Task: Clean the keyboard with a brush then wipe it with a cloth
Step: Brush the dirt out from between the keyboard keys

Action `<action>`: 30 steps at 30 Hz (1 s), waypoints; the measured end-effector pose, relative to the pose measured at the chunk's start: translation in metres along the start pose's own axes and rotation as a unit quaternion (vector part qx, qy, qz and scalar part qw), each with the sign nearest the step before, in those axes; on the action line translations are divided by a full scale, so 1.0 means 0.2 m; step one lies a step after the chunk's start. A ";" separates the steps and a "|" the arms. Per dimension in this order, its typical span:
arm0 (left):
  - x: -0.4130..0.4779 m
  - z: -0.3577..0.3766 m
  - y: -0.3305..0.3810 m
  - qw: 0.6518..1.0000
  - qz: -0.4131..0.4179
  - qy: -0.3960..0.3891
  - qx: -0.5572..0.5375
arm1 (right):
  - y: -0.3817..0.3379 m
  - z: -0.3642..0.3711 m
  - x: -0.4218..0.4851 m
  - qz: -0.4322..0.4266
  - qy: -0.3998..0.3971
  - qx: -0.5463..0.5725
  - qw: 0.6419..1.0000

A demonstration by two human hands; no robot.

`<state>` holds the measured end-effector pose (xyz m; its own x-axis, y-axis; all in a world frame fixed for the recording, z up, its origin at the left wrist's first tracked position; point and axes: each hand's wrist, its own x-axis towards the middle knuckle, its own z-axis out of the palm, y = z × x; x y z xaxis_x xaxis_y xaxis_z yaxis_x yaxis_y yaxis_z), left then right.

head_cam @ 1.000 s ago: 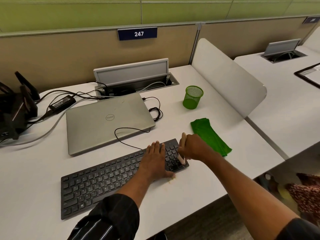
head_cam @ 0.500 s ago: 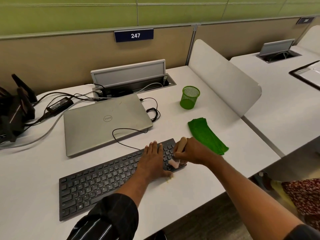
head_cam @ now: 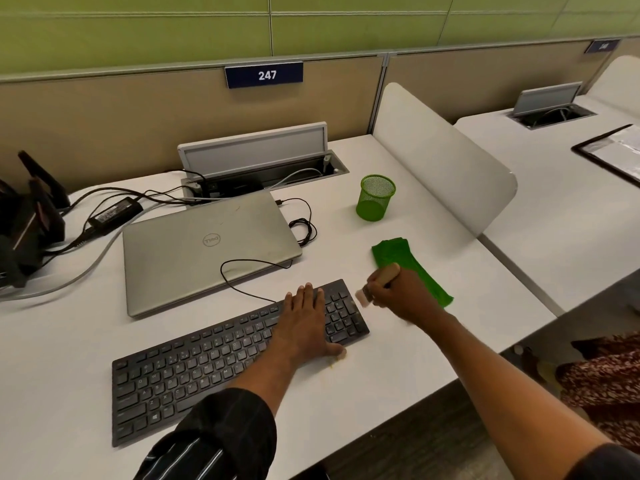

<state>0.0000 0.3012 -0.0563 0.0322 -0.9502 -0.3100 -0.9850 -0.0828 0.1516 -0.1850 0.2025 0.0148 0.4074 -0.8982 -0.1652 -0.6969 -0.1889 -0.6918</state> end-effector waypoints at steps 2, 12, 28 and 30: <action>0.02 0.00 0.02 1.000 0.000 0.004 -0.007 | -0.03 0.02 0.04 0.003 0.027 0.021 0.999; 0.04 -0.01 0.04 1.000 -0.002 -0.001 -0.007 | -0.06 0.12 0.17 0.005 -0.033 -0.020 0.999; 0.03 -0.01 0.04 1.000 0.003 0.000 -0.008 | -0.03 0.07 0.07 0.015 -0.102 -0.080 0.991; 0.03 -0.02 0.04 1.000 0.004 -0.002 -0.006 | -0.02 0.05 0.05 0.020 -0.140 -0.121 0.983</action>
<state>-0.0075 0.2943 -0.0535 0.0246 -0.9496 -0.3125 -0.9831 -0.0798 0.1650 -0.1720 0.1983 0.0084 0.5001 -0.7686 -0.3990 -0.8213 -0.2750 -0.4998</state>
